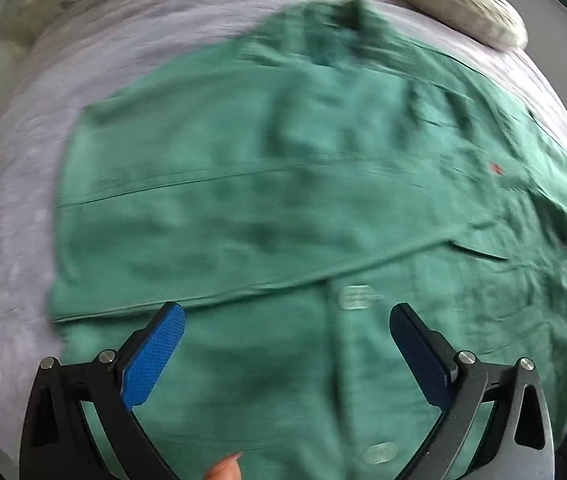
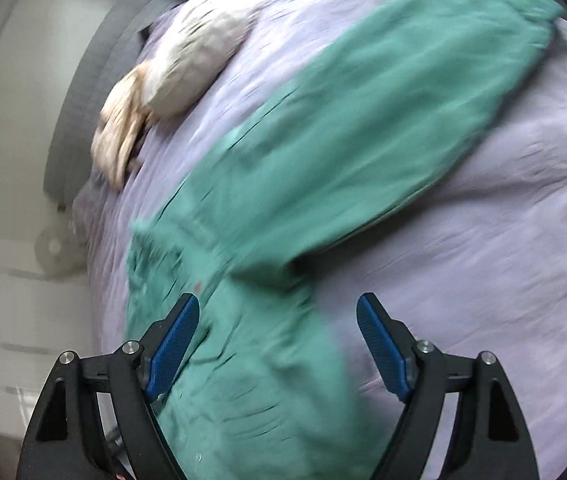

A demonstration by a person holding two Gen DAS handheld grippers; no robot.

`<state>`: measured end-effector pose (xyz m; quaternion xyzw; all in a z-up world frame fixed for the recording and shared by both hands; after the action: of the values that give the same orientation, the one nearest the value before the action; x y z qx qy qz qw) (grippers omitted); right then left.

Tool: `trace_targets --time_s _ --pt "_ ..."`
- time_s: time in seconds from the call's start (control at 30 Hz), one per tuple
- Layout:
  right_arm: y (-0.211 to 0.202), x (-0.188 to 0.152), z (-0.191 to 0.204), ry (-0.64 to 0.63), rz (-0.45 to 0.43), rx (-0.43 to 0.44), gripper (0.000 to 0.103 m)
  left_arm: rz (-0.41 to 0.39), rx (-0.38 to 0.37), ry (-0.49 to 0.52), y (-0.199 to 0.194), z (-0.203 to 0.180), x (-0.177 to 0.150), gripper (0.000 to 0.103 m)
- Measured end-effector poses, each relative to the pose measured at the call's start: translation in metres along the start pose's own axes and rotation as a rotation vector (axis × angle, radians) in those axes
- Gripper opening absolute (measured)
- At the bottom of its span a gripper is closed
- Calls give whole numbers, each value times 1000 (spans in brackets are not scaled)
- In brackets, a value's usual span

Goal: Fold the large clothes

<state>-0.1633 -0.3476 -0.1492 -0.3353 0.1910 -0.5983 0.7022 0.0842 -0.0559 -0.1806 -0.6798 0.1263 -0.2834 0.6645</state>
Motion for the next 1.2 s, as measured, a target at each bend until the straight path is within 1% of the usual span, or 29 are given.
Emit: trace_targets --time_s 0.1,0.17,0.27,0.33,0.37,0.47,0.57,0.6,0.63,0.67,0.7,0.77,0.8,0.83,0.93,1.0,1.07,1.13,1.2 --pt "-15 29 -34 84 -52 2 84 -7 3 44 0 -36 3 103" --pt "-25 54 -60 152 -94 12 84 -7 4 52 1 -55 5 103" --pt "-30 87 -86 229 -138 66 84 14 -14 58 6 -80 7 103" --pt "-30 112 -95 263 -163 123 83 37 -49 60 8 -98 5 103" --pt "-29 122 -98 271 -176 140 83 40 -53 58 8 -106 5 103" --pt "-31 157 -103 295 -233 171 83 24 -42 60 6 -124 7 103" --pt "-33 182 -109 362 -261 192 82 2 -34 52 1 -138 8 103" --pt "-33 186 -108 383 -262 210 70 -4 -31 49 -1 -142 7 103" --pt "-33 189 -108 384 -252 212 37 -7 -24 45 -2 -144 6 103" --pt "-31 191 -103 356 -237 194 15 -6 -17 37 -2 -144 5 103" --pt "-31 191 -95 319 -233 185 4 -2 -16 28 -3 -144 3 103" --pt "-36 195 -68 192 -241 148 4 -5 -9 3 -6 -134 0 103" --pt "-38 195 -51 118 -240 134 4 -10 -7 -7 -5 -122 -1 103" --pt "-38 191 -24 24 -233 126 4 -18 1 -19 -7 -114 -5 103" --pt "-26 173 49 -202 -174 153 4 -47 40 -58 -9 -71 -4 103" --pt "-9 148 97 -345 -117 173 4 -62 65 -85 -11 -47 -5 103" --pt "19 112 143 -482 -47 181 4 -80 82 -114 -12 -23 -2 103" --pt "55 63 181 -605 32 188 4 -95 99 -144 -12 0 -1 103" --pt "91 15 200 -674 114 187 4 -99 106 -165 -8 24 5 103"
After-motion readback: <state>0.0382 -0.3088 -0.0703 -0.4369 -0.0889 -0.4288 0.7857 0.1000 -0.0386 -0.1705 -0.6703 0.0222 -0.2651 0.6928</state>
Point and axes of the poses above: each gripper's, at about its wrist camera, not at the fingertips, and y roughly the way its jaws point, z to its left, x to its top, the point moved 8 cm from there along y, roughly the way its jaws point, and after that the axes turned 5 degrees about x, right-handed, at the moved point
